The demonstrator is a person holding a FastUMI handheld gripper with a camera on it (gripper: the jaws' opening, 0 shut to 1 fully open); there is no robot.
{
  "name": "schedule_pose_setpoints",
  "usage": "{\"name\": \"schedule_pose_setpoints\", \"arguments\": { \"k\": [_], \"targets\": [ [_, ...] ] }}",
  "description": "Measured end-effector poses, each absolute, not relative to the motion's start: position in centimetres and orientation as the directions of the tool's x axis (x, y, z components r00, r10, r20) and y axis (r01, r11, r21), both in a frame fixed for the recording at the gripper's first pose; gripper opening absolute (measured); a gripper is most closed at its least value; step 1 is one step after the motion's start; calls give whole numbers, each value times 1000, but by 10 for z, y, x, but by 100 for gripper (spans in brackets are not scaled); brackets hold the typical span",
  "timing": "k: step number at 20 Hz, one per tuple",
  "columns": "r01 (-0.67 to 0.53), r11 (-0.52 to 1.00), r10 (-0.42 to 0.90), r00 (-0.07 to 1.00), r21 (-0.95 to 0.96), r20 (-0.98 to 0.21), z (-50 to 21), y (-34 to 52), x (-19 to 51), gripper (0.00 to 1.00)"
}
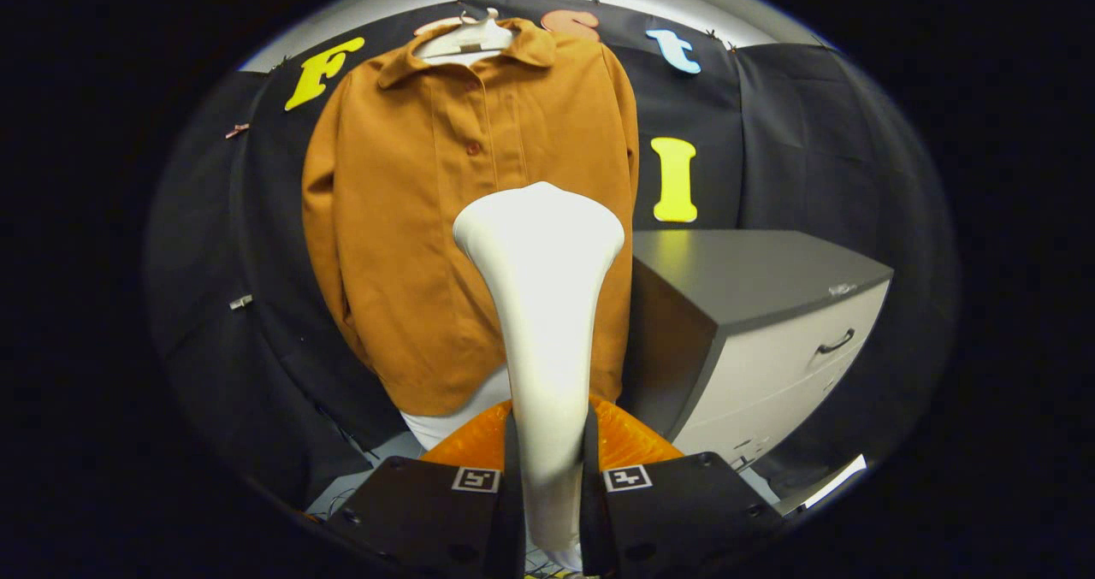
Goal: Iron the clothes twice with a garment steamer, once on the left side and once on the right side.
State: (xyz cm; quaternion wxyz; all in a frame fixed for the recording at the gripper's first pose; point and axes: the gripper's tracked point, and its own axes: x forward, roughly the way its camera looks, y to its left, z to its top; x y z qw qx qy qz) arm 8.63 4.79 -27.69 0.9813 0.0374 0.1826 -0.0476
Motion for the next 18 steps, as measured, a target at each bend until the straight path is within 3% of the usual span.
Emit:
{"name": "schedule_pose_setpoints", "arguments": {
  "k": [8,18],
  "targets": [
    [23,998,-7,965,58,-262,-183,98,118,29],
    [-16,1000,17,983,3,-184,-151,161,209,29]
  ]
}}
